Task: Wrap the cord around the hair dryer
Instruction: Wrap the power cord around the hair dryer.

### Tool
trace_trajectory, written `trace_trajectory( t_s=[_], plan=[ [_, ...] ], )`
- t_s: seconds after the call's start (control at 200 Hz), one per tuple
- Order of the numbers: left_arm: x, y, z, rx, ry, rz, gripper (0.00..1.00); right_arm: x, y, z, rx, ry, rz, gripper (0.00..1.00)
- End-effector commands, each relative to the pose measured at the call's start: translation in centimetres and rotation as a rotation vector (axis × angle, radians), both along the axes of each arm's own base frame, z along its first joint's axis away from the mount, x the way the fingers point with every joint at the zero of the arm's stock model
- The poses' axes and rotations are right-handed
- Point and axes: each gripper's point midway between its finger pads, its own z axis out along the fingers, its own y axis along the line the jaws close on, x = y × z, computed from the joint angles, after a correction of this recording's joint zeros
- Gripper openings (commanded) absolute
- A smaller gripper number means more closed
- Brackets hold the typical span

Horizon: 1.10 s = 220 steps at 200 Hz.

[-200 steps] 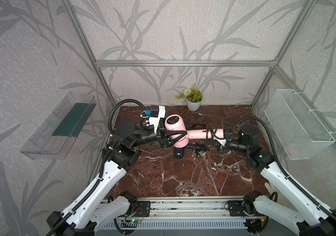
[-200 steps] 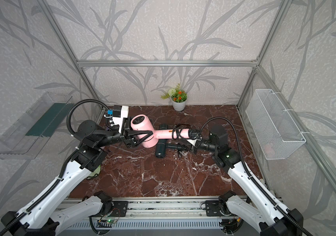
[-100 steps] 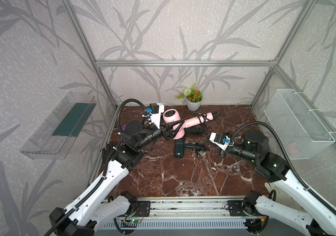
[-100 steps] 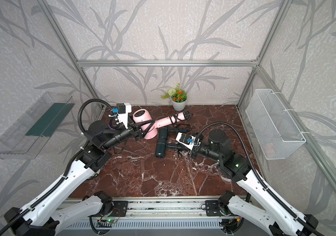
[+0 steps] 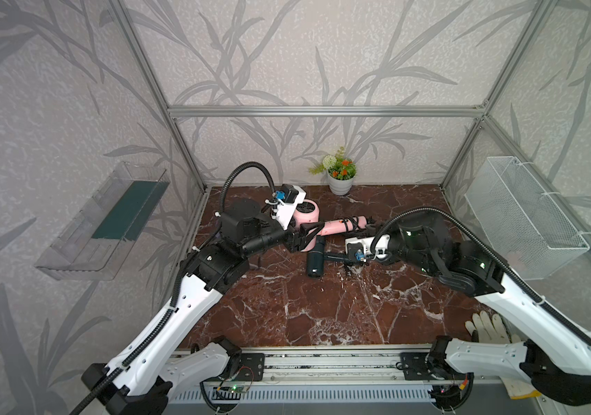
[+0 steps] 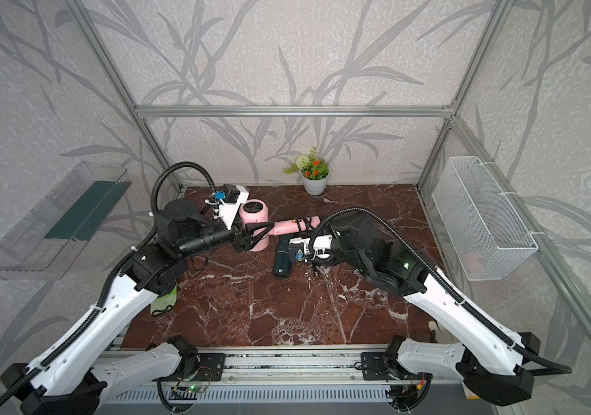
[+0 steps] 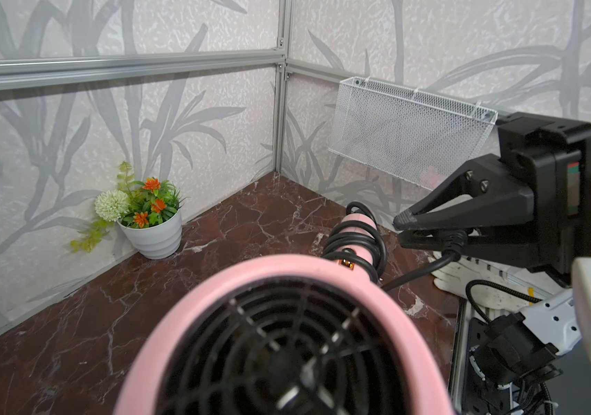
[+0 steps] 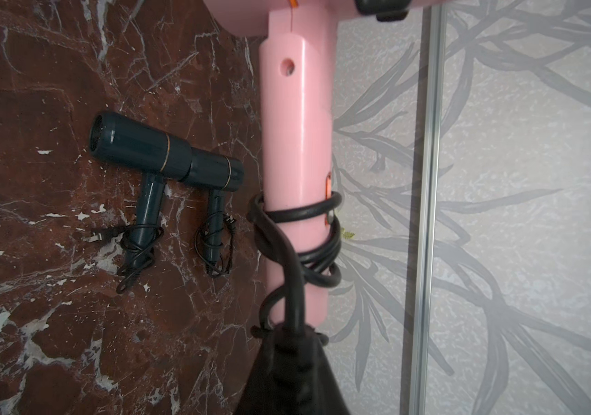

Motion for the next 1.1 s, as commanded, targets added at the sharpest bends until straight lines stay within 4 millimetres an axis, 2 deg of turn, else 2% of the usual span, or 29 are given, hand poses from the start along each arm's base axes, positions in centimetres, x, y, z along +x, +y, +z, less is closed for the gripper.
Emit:
trace_trajectory(
  t_s=[0.0, 0.12, 0.185, 0.26, 0.385, 0.475, 0.605, 0.73, 0.795, 0.87, 0.945, 1.095],
  plan=[
    [0.2, 0.7, -3.4, 0.118, 0.008, 0.058, 0.0, -0.1, 0.6, 0.0, -0.004, -0.011, 0.034, 0.0],
    [-0.4, 0.3, -5.4, 0.16, 0.02, 0.063, 0.0, 0.4, 1.3, -3.0, 0.019, 0.048, 0.021, 0.0],
    [-1.2, -0.1, -6.8, 0.216, 0.056, 0.026, 0.0, 1.0, 1.2, -3.5, 0.036, 0.04, 0.014, 0.0],
    [-3.1, -0.8, -7.8, 0.244, 0.105, -0.075, 0.0, 1.6, 0.6, -3.6, 0.055, 0.036, 0.015, 0.0],
    [-6.7, -1.6, -8.0, 0.245, 0.166, -0.256, 0.0, 2.3, -0.2, -3.6, 0.033, 0.01, 0.041, 0.0],
    [-8.9, -2.3, -6.6, 0.191, 0.174, -0.368, 0.0, 2.6, -0.3, -4.2, 0.024, 0.006, 0.069, 0.0],
    [-10.8, -2.9, -3.4, 0.056, 0.135, -0.468, 0.0, 2.2, 0.1, -5.2, 0.054, 0.036, 0.126, 0.0],
    [-12.7, -3.2, -1.0, -0.008, 0.1, -0.575, 0.0, 1.5, -0.1, -5.0, 0.123, 0.059, 0.17, 0.0],
    [-13.1, -3.1, -0.6, -0.002, 0.101, -0.605, 0.0, 1.1, -0.2, -4.5, 0.182, 0.075, 0.198, 0.02],
    [-13.2, -3.1, 0.0, -0.018, 0.097, -0.627, 0.0, 0.6, -0.3, -4.4, 0.24, 0.101, 0.23, 0.14],
    [-13.1, -3.2, 0.6, -0.043, 0.089, -0.647, 0.0, 0.0, -0.3, -4.6, 0.274, 0.123, 0.254, 0.21],
    [-13.2, -3.1, 1.3, -0.055, 0.076, -0.675, 0.0, -0.2, -0.7, -4.4, 0.337, 0.151, 0.271, 0.23]
  ],
)
